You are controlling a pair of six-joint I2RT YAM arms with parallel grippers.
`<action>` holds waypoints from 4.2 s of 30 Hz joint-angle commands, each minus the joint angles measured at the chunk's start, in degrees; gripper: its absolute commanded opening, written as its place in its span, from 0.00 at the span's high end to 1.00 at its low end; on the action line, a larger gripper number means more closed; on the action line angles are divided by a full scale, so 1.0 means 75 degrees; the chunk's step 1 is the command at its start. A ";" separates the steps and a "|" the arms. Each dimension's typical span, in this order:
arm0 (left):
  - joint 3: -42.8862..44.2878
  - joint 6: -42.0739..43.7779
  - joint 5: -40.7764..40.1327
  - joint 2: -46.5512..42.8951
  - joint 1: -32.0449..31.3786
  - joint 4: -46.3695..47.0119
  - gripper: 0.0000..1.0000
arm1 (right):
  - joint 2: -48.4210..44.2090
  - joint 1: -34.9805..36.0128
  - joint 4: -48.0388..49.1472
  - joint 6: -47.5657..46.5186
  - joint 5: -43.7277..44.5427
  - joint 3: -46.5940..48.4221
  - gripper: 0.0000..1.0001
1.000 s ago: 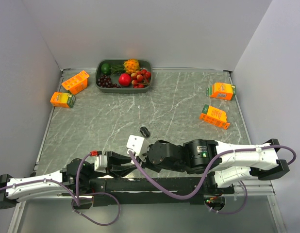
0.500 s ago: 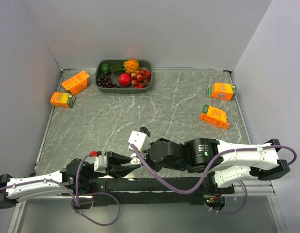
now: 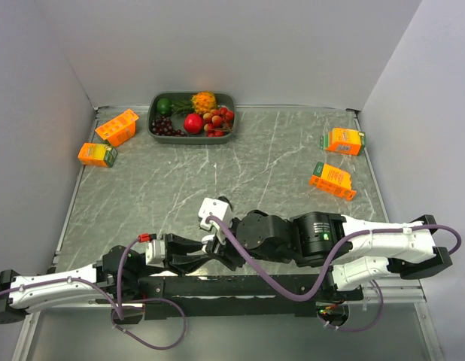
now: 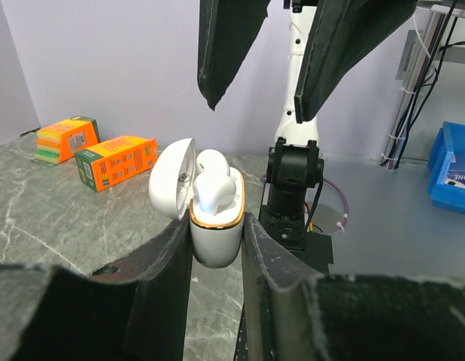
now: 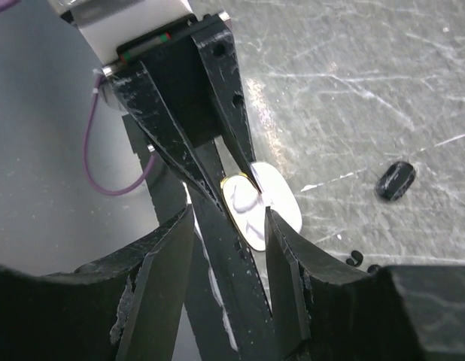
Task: Insert the wireless bluetooth earbuds into the charging case
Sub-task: Adjust the earbud with the charging case.
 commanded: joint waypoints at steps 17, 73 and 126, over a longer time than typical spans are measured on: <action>0.0384 -0.0083 0.0014 -0.0041 -0.0026 0.0173 0.99 | 0.1000 0.0083 -0.0730 -0.0201 0.0428 0.1101 0.59; 0.0431 -0.0084 0.0026 -0.0088 -0.0015 0.0127 0.99 | 0.0474 0.0153 -0.0567 -0.0670 0.0850 0.0961 0.44; 0.0478 -0.0036 0.0120 -0.0064 -0.0015 0.0396 0.99 | 0.0496 -0.0069 -0.0930 -0.0541 0.0393 0.0504 0.71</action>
